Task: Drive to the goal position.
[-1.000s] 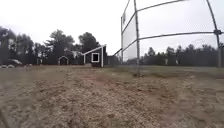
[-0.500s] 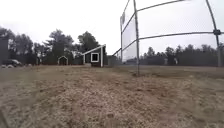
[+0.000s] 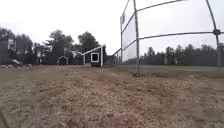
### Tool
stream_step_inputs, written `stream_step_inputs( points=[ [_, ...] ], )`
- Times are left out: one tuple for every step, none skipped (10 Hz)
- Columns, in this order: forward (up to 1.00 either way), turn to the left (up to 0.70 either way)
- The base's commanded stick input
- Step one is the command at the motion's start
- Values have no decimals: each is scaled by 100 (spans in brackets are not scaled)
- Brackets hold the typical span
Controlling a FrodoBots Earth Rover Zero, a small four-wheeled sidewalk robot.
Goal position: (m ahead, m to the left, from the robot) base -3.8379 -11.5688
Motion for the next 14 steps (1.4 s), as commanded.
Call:
stream_step_inputs(
  points=[
    [0, -70],
    [0, -70],
    [0, -70],
    [4, -70],
    [70, -35],
    [70, -35],
    [70, -35],
    [70, -35],
    [70, -35],
    [70, -35],
    [70, -35],
    [70, -35],
    [70, -35],
    [70, -35]
  ],
)
